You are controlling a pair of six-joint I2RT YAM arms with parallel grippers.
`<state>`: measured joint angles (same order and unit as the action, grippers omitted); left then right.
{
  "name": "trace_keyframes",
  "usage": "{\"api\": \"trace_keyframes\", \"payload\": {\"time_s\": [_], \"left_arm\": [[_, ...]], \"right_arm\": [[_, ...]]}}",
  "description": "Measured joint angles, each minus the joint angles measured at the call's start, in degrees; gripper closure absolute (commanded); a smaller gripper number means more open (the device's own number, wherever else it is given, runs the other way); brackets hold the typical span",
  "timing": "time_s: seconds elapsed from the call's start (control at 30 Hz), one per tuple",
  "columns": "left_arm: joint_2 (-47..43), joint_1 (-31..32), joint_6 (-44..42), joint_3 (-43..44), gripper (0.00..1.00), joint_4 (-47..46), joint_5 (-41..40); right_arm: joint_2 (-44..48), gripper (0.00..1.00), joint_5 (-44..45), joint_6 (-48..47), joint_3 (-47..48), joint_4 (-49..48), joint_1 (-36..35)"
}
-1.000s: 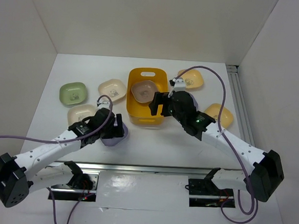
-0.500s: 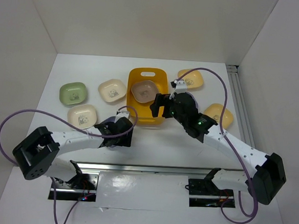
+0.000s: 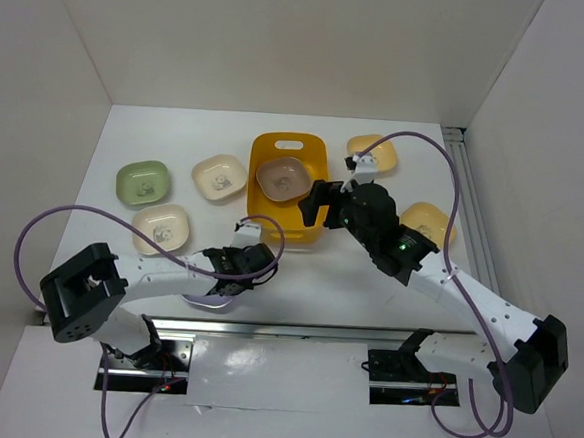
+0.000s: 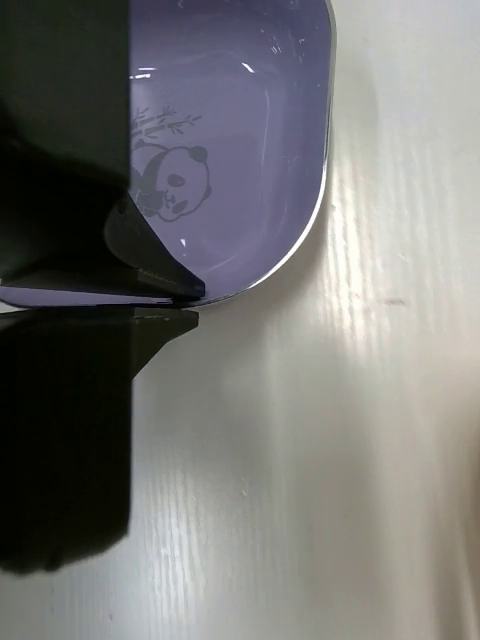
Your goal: Place the plates into the plastic bin on the countertop
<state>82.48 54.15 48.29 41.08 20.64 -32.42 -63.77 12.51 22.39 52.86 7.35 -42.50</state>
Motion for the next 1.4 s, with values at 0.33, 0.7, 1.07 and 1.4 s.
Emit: {"api": "trace_keyframes", "payload": {"time_s": [0.33, 0.7, 1.07, 1.4], "left_arm": [[-2.8, 11.5, 8.1, 4.8, 1.00, 15.0, -1.6], [-11.5, 17.0, 9.6, 33.9, 1.00, 28.6, 0.1], [1.4, 13.4, -7.9, 56.8, 1.00, 17.5, -10.5], [14.9, -14.0, -10.3, 61.6, 1.00, 1.7, 2.3]], "right_arm": [[0.8, 0.00, 1.2, -0.1, 0.0, 1.3, 0.0], [8.7, 0.00, 9.9, -0.9, 0.7, 6.2, 0.0], [13.9, 0.00, 19.0, 1.2, 3.3, 11.1, 0.0], [19.1, 0.00, 23.9, 2.2, 6.2, 14.6, 0.0]]}}
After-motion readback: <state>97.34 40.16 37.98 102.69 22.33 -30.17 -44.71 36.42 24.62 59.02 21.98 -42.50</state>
